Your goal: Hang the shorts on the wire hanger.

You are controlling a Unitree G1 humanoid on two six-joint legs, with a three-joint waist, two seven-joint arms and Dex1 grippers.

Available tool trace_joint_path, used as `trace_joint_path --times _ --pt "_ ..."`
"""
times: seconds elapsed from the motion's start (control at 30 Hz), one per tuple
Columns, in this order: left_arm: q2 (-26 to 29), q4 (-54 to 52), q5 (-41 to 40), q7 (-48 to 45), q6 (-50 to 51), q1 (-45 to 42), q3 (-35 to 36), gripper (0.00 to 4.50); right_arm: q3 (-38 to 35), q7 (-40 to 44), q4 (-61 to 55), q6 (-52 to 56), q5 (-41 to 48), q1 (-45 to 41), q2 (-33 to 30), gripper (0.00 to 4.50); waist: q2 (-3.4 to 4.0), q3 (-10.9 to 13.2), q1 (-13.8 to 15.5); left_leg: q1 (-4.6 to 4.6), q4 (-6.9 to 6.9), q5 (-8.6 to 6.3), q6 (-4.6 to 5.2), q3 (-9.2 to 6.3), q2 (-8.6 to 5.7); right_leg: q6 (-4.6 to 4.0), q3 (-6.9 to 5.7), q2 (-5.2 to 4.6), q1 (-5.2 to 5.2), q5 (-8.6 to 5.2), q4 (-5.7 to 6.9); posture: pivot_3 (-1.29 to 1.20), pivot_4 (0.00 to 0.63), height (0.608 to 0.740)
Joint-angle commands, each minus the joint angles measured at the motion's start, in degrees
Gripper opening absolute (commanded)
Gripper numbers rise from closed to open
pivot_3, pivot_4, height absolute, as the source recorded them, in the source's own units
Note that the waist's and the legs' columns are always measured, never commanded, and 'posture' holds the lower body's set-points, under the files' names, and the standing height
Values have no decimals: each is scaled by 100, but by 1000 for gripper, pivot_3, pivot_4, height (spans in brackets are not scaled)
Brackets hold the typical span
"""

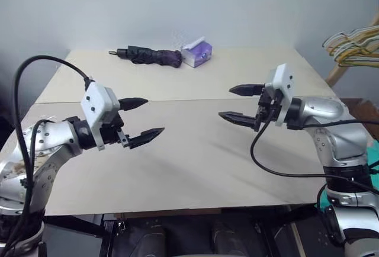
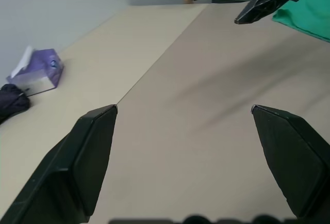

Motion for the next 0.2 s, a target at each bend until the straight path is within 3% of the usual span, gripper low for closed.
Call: trace_joint_path --times 0.03,0.2 --pt "25 -84 -96 66 -46 -113 87 4500 -167 52 -120 -145 103 -17 -102 4479 0 0 47 0 1 0 0 0 0 -1 0 0 0 1 0 90 60 740" --pt "18 -35 -26 125 -90 -161 21 4500 -184 41 -245 -102 143 61 -122 4479 -1 -1 79 0 2 0 0 1 0 -2 0 0 1 1 -1 83 55 740"
